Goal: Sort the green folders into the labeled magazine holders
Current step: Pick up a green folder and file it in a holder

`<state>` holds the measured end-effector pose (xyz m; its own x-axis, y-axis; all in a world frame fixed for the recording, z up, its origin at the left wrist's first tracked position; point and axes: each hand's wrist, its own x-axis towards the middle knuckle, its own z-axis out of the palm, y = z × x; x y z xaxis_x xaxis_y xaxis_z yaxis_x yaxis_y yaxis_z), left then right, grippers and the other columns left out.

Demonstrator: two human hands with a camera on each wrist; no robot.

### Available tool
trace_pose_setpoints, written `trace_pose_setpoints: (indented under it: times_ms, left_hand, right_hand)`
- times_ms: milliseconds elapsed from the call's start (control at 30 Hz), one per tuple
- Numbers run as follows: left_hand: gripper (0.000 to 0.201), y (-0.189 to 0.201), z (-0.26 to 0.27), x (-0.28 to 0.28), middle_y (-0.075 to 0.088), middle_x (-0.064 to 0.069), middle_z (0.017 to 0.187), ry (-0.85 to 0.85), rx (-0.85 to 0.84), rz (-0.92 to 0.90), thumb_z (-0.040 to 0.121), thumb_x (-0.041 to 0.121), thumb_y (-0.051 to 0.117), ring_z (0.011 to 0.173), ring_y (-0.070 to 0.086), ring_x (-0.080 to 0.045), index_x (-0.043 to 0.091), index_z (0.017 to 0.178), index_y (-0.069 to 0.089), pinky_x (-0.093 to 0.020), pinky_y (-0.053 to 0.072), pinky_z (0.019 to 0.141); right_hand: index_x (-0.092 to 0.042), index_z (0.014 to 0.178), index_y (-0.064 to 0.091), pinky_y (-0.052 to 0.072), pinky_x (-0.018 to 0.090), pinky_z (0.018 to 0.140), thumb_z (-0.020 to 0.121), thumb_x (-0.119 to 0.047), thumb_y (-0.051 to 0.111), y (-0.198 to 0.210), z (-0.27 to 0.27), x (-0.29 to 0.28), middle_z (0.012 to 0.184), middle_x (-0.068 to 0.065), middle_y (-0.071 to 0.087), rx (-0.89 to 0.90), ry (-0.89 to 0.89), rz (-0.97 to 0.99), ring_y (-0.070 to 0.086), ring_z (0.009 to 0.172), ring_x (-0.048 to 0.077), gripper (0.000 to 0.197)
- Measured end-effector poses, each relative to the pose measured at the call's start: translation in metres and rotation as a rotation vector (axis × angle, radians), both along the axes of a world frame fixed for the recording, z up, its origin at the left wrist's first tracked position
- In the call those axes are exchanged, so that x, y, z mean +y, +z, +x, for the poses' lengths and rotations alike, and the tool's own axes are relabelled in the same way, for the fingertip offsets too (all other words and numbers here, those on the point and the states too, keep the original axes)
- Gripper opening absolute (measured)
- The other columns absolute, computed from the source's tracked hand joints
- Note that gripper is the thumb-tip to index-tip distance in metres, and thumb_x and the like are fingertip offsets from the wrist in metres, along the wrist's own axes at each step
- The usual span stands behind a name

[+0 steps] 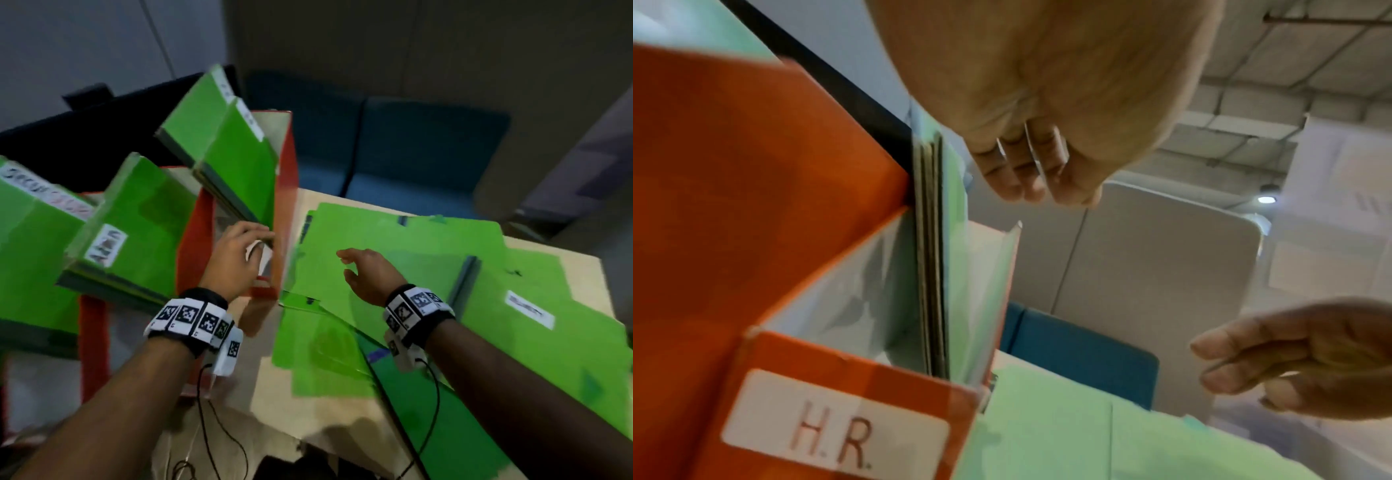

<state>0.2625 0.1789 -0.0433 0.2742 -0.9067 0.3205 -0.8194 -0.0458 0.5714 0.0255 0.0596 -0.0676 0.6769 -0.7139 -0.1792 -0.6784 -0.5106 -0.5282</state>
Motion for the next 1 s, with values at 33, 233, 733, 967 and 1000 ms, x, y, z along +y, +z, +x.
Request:
trace_pose_setpoints:
  times_ms: [33,233,733,967,1000]
  left_hand:
    - [0.030,-0.006,-0.010,-0.010,0.062,-0.002,0.111,-0.022,0.006,0.013,0.087,-0.005,0.059,0.106,0.055,-0.017,0.012,0.106,0.072,-0.027,0.043,0.092]
    - [0.028,-0.037,-0.068,-0.058,0.063,-0.004,0.110,-0.167,-0.016,0.137,0.086,-0.002,0.062,0.106,0.057,-0.023,0.013,0.107,0.072,-0.032,0.043,0.097]
    - [0.102,-0.123,-0.208,-0.074,-0.001,0.016,0.160,-0.614,-0.163,0.754,0.068,0.020,0.085,0.145,0.008,-0.010,0.032,0.150,0.027,-0.033,0.025,0.117]
    - [0.090,-0.132,-0.210,-0.044,-0.008,-0.005,0.162,-0.588,-0.401,0.841,0.091,0.025,0.064,0.148,0.010,-0.021,0.015,0.155,0.002,-0.032,0.024,0.115]
    - [0.086,-0.131,-0.211,-0.040,-0.005,-0.008,0.162,-0.587,-0.426,0.840,0.093,0.027,0.061,0.148,0.013,-0.024,0.014,0.154,0.001,-0.034,0.026,0.115]
  right_hand:
    - [-0.017,0.138,0.048,0.042,0.033,0.100,0.093,-0.014,0.053,-0.003,-0.016,-0.004,0.130,0.006,0.059,0.031,-0.035,0.013,0.054,0.119,0.024,0.045]
    - [-0.017,0.138,0.048,0.045,0.035,0.098,0.092,-0.016,0.053,-0.018,-0.088,-0.018,0.132,0.009,0.058,0.080,-0.175,0.021,0.055,0.117,0.026,0.046]
    - [-0.019,0.151,0.021,0.021,0.048,0.118,0.076,-0.046,0.074,-0.093,-0.204,0.034,0.160,0.012,0.001,0.356,-0.152,0.138,0.010,0.147,0.030,0.095]
    - [-0.023,0.153,-0.002,0.007,0.047,0.120,0.075,-0.045,0.075,-0.118,-0.217,0.052,0.160,0.005,-0.013,0.413,-0.046,0.098,-0.007,0.147,0.023,0.111]
    - [-0.021,0.153,-0.004,0.005,0.044,0.121,0.077,-0.046,0.073,-0.118,-0.217,0.050,0.160,0.004,-0.012,0.409,-0.043,0.095,-0.006,0.147,0.021,0.111]
